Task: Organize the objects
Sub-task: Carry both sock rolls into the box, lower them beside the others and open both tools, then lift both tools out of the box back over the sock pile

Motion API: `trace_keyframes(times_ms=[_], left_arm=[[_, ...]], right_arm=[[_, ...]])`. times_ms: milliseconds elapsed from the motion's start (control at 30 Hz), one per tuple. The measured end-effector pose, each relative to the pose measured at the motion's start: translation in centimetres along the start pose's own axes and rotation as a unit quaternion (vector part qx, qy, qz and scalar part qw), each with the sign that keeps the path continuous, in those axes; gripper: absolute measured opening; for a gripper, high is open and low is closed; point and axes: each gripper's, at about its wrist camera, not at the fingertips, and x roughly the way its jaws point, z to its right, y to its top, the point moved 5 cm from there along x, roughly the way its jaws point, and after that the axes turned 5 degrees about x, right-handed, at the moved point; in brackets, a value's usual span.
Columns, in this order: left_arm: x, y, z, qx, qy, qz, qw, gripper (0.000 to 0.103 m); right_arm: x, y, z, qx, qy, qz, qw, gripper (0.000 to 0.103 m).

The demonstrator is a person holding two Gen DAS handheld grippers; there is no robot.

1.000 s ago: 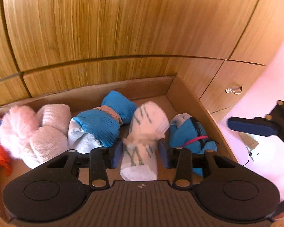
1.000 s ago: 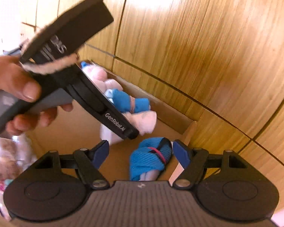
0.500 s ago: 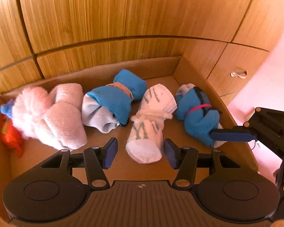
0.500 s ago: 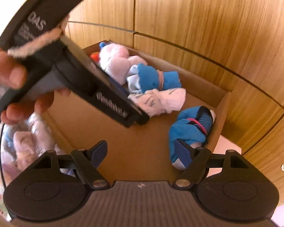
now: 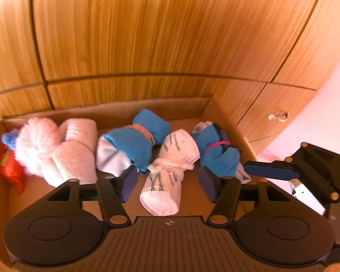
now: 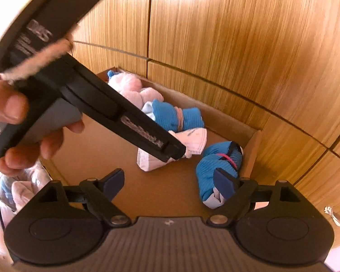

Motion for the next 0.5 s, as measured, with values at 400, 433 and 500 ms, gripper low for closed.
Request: trace_keyframes(times_ms=[400, 433, 500], left_arm=[[-13.3, -1.5, -2.7, -0.005, -0.006, 0.082, 0.9966, 0.080], [-14.8, -1.7, -3.1, -0.005, -0.003, 0.091, 0.9958, 0.081], [-18.4, -2.7, -4.2, -0.002, 0.005, 0.115, 0.9933, 0.085]], right_arm=[[-7.4, 3.2, -3.2, 0.005, -0.021, 0.056, 0.998, 0.090], [-8.3, 3.7, -3.7, 0.007, -0.023, 0.065, 0.998, 0.091], [-10.6, 4.6, -4.7, 0.016, -0.025, 0.090, 0.996, 0.094]])
